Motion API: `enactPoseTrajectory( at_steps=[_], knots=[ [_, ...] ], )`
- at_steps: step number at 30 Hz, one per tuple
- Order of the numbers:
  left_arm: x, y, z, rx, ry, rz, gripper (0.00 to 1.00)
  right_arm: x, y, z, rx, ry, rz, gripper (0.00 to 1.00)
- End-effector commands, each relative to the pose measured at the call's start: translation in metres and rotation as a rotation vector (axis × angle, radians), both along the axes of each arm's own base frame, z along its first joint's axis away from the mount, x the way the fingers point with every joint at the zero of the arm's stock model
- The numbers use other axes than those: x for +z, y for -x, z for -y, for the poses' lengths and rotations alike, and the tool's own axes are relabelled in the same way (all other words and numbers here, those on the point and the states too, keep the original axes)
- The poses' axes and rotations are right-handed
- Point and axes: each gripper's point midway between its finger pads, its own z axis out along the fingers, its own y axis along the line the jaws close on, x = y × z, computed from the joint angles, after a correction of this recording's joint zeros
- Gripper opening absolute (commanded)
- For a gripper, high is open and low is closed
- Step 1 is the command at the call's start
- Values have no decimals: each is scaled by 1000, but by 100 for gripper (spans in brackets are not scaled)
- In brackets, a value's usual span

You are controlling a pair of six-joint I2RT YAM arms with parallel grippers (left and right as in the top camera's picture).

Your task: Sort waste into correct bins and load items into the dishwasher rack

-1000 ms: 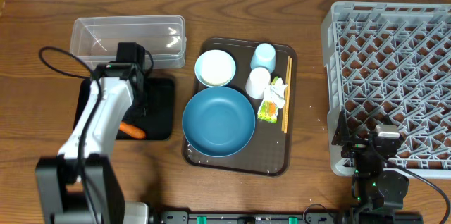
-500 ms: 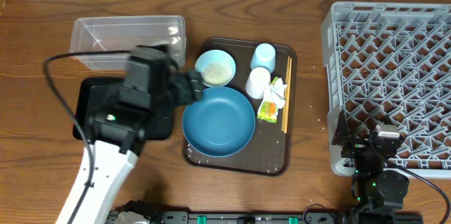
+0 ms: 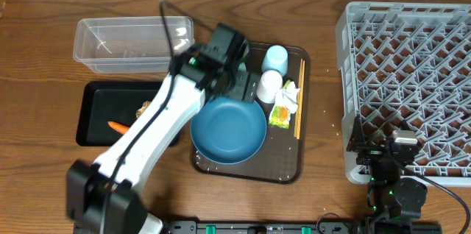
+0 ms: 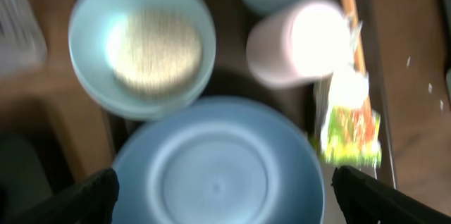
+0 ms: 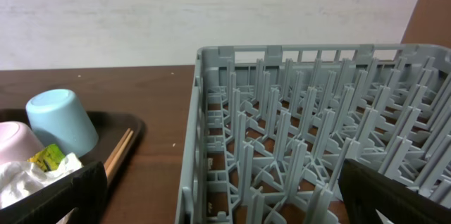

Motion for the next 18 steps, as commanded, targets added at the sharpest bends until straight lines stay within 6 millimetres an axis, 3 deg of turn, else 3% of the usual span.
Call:
enactPoseTrajectory(
  at_steps=[1,8,18],
  knots=[
    [10,-25,6,-50,-39,69,98,0,0,1,-5,10,0,99],
    [-26,-46,6,-12,-66,29,98,0,0,1,-5,10,0,99],
    [-38,-74,15,5,-34,88,98,0,0,1,-5,10,0,99]
  ],
)
